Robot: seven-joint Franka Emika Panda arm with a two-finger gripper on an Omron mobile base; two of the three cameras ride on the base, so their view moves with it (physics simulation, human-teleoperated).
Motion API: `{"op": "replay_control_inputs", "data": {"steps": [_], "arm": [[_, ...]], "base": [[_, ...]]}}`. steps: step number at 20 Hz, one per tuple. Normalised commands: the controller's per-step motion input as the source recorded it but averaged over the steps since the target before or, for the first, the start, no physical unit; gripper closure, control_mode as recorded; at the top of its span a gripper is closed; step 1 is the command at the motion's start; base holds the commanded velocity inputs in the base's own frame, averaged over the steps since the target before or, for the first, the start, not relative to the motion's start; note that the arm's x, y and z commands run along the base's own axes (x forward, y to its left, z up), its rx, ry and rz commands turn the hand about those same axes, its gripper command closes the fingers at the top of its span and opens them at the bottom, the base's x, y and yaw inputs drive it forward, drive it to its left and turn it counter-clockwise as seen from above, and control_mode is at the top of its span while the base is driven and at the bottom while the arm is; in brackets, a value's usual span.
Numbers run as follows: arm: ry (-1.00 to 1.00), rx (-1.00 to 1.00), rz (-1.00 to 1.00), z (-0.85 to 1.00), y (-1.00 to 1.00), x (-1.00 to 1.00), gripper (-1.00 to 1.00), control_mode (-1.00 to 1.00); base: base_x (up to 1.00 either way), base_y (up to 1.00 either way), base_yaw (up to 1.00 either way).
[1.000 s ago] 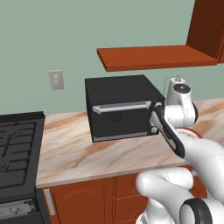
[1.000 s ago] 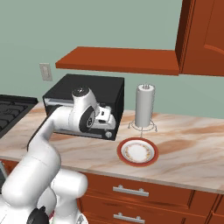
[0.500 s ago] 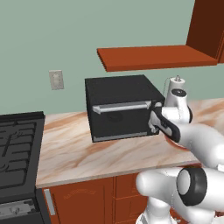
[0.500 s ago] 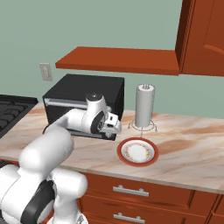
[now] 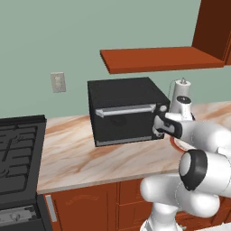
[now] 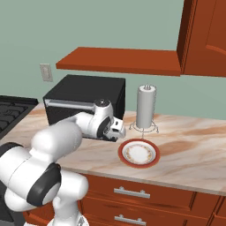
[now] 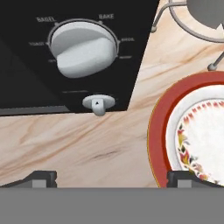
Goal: Pick up the bagel from the plate, place it on the toaster oven rack, close the door, and set the timer.
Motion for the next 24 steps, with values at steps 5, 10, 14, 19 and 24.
{"op": "replay_control_inputs", "data": {"steps": [5, 10, 14, 19, 24], "arm": [[-0.03, 0.04, 0.00, -0.19, 0.00, 0.07, -1.00, -1.00], [-0.13, 0.03, 0.00, -0.11, -0.01, 0.01, -1.00, -1.00], [-0.12, 0.00, 0.00, -0.08, 0.00, 0.08, -1.00, -1.00], [0.00, 0.01, 0.00, -0.02, -0.07, 0.33, -1.00, -1.00], [0.02, 0.00, 0.00, -0.08, -0.16, 0.46, -1.00, -1.00]], "base": [[0.00, 0.00, 0.00], [0.00, 0.00, 0.00], [0.00, 0.00, 0.00], [0.00, 0.00, 0.00], [0.00, 0.00, 0.00]]}}
